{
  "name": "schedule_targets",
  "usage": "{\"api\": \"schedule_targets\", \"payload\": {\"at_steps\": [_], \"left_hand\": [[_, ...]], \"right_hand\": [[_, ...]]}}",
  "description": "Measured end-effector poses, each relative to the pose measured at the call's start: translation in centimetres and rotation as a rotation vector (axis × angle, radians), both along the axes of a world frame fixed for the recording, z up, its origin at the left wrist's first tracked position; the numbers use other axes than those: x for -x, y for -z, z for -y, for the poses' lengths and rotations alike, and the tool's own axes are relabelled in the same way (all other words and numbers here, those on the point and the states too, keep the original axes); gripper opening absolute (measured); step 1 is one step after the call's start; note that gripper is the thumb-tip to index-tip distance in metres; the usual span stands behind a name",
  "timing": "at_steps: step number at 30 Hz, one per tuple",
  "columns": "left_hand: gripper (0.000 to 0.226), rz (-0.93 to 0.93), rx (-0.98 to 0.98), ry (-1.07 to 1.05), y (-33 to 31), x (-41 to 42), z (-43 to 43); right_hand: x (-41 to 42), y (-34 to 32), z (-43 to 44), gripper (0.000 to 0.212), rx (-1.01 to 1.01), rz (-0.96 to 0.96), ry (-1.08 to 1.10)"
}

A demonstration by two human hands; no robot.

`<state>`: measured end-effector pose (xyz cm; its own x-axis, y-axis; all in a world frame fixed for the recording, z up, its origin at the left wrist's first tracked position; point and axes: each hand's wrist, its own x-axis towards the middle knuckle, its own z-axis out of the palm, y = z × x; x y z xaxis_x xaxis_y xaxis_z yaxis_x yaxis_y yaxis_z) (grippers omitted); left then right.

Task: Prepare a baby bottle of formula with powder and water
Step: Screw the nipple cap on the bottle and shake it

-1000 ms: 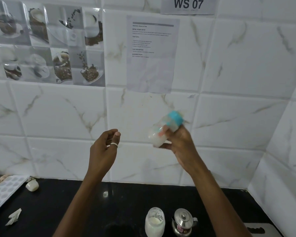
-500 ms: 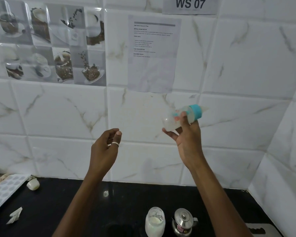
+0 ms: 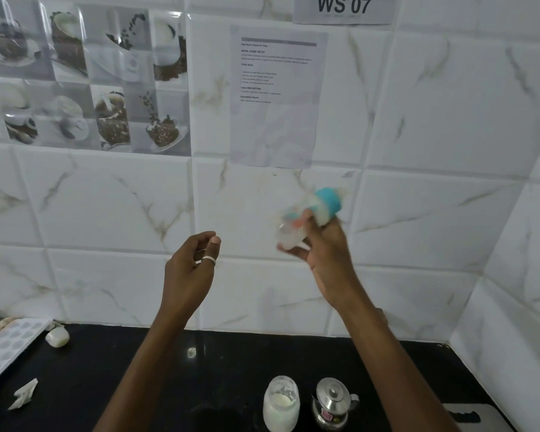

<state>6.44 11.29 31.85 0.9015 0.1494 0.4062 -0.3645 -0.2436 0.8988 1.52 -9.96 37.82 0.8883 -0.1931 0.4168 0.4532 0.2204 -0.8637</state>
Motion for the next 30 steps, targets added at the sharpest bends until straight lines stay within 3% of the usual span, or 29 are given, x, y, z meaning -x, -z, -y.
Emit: {"api": "schedule_targets", "payload": {"at_steps": [2, 3, 8, 10, 13, 14, 19, 21, 24, 26, 30], "left_hand": [[0.030, 0.003, -0.005, 0.006, -0.1, 0.0, 0.3], [0.031, 0.005, -0.008, 0.008, -0.1, 0.0, 0.4], [0.030, 0.008, -0.001, 0.003, -0.1, 0.1, 0.1], [0.031, 0.006, -0.005, -0.003, -0.1, 0.1, -0.1], [0.032, 0.008, 0.000, 0.002, -0.2, 0.1, 0.0], [0.032, 0.009, -0.001, 0.005, -0.2, 0.1, 0.1], [0.031, 0.016, -0.010, 0.000, -0.3, 0.3, 0.0], [0.031, 0.013, -0.005, -0.001, -0.3, 0.2, 0.0], [0.031, 0.012, -0.003, 0.007, -0.5, 0.2, 0.3], [0.031, 0.018, -0.004, 0.014, -0.6, 0.3, 0.4], [0.031, 0.024, -0.005, 0.005, -0.6, 0.4, 0.0]], "right_hand": [[0.5, 0.8, -0.5, 0.047, 0.225, -0.068, -0.077], [0.6, 1.0, -0.4, 0.046, 0.235, -0.063, -0.090], [-0.5, -0.3, 1.3, 0.052, -0.231, 0.041, 0.012], [-0.5, -0.2, 1.0, 0.055, -0.146, 0.008, 0.033], [0.1, 0.8, 0.5, 0.053, 0.182, -0.108, -0.073], [0.2, 0.9, 0.7, 0.052, 0.189, -0.100, -0.080], [-0.3, -0.8, 2.2, 0.050, -0.275, 0.034, 0.045], [-0.4, -0.8, 1.7, 0.045, -0.209, 0.053, 0.084], [0.2, -0.1, 0.4, 0.051, 0.156, -0.037, -0.022], [0.3, 0.0, 0.4, 0.056, 0.252, -0.060, -0.063], [-0.1, -1.4, 1.4, 0.060, -0.198, 0.048, -0.008]]}}
